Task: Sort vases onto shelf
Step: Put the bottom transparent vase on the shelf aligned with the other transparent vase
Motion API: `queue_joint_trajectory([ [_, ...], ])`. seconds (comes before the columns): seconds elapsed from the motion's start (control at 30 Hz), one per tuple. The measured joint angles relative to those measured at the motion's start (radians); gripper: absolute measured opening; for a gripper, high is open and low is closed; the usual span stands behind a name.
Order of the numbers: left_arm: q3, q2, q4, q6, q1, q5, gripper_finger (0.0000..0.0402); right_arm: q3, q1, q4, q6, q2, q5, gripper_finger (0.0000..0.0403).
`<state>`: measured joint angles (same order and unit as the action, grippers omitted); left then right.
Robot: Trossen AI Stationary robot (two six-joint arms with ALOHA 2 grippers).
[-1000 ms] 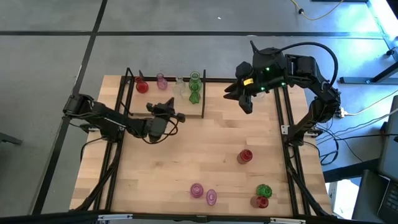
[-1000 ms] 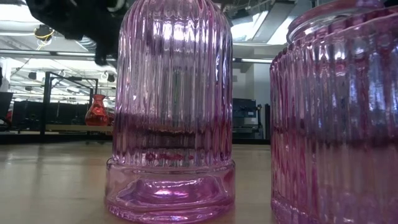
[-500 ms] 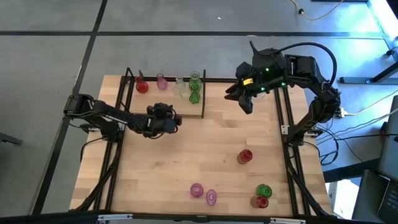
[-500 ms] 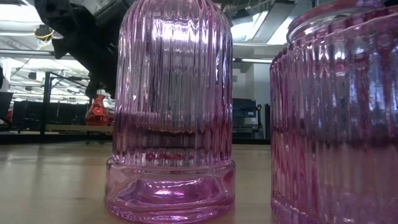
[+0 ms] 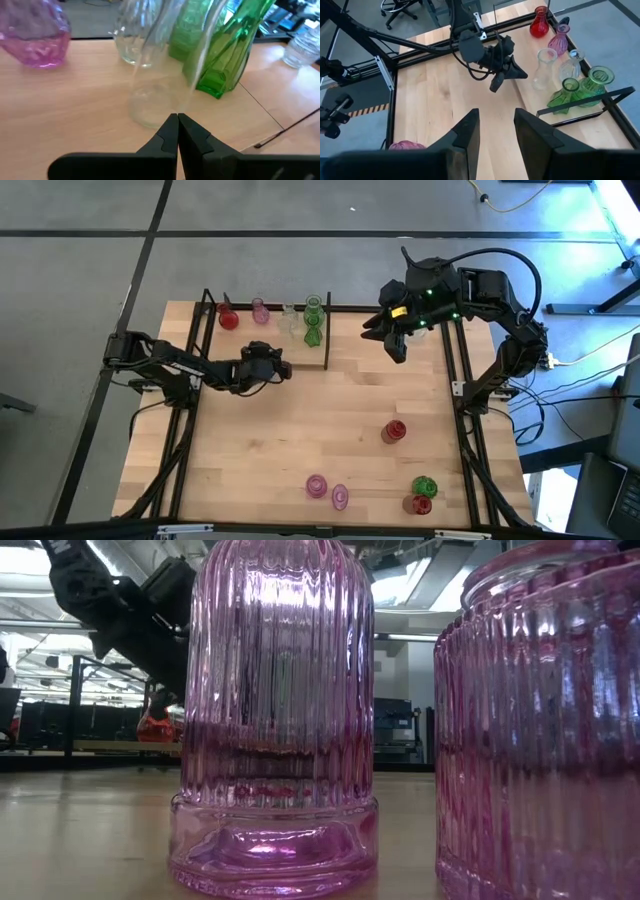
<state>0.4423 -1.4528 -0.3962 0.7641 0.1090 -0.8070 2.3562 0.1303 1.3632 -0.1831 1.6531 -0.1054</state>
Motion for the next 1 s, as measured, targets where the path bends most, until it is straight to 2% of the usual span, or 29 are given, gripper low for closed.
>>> queue_joint_trajectory([
  [0.57, -0.001, 0.000, -0.092, -0.143, 0.161, 0.179, 0.0000, 0.000, 0.001, 0.000, 0.006, 0.000, 0.019, 0.0113],
  [1.0, -0.001, 0.000, -0.093, -0.172, 0.198, 0.198, 0.0000, 0.000, 0.001, 0.000, 0.006, 0.000, 0.019, 0.0113],
])
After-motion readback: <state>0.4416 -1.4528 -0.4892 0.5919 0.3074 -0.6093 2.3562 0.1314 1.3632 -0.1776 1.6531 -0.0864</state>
